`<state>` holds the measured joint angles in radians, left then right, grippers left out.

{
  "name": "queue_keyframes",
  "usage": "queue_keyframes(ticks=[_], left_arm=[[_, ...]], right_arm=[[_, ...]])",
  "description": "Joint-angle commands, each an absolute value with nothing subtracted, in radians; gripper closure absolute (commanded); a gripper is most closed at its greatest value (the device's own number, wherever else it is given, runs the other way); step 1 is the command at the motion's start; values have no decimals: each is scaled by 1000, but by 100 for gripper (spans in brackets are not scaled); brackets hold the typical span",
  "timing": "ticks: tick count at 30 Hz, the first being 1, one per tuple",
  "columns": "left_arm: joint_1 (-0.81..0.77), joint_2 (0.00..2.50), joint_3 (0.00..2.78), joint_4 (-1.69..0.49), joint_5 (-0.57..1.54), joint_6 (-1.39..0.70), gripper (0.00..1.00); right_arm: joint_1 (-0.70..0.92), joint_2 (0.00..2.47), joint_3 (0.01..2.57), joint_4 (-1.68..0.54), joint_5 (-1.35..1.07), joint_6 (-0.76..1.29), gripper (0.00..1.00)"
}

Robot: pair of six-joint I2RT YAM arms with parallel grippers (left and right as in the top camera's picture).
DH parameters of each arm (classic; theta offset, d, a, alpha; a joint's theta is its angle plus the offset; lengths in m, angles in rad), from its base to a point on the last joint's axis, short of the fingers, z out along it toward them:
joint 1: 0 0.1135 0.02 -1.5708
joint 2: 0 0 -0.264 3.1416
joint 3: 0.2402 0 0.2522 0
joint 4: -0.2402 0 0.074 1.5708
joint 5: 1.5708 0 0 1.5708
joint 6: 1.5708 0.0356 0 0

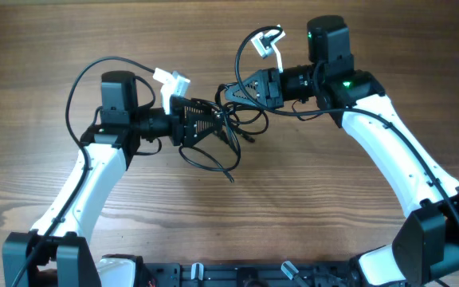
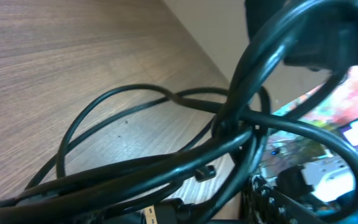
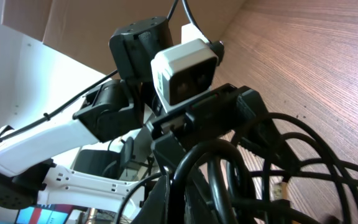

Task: Untangle cables

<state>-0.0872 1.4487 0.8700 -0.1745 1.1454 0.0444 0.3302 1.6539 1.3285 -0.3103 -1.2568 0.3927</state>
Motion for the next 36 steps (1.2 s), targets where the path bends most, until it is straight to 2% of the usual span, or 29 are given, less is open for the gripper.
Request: queue_keyframes(ticks=[1,2,3,7,11,15,18,20,23,24,25,27,30,32,33,35,36], left_arm=[[-108,1461,873,-165,1022,76,44],[-111,1465,873,-172,956,75,82],[-112,1479,872,-196,841,62,96],[-111,1539,870,-229,609,-130,96],[-102,1624,870,-275,203,-391,96],[-38,1670,870,-299,146,-461,95],[53,1682,870,-336,147,-514,89],[90,1682,870,-338,200,-513,79],[124,1682,870,-337,280,-494,56],[144,1681,870,-337,281,-487,38],[159,1681,870,-338,303,-486,29],[212,1681,870,-338,456,-470,23],[311,1682,870,-351,576,-453,18],[374,1682,870,-373,668,-453,5],[403,1682,870,-380,716,-452,3],[455,1681,870,-379,840,-453,3],[497,1681,870,-379,990,-452,5]], right_arm=[[332,1631,1331,-308,-1311,393,96],[332,1631,1331,-308,-1311,393,96],[332,1631,1331,-309,-1311,393,96],[332,1631,1331,-307,-1311,393,96],[329,1631,1331,-302,-1311,397,96],[310,1631,1331,-284,-1311,435,96],[293,1631,1331,-220,-1310,474,96],[294,1631,1331,-226,-1310,470,96],[294,1631,1331,-241,-1310,470,96],[294,1631,1331,-250,-1308,461,96],[294,1631,1331,-266,-1302,435,96],[294,1631,1331,-313,-1259,403,95],[294,1631,1331,-345,-1213,387,96],[294,1631,1331,-345,-1212,388,96],[294,1631,1331,-347,-1212,388,96],[294,1631,1331,-352,-1212,389,96],[294,1631,1331,-353,-1213,389,96]])
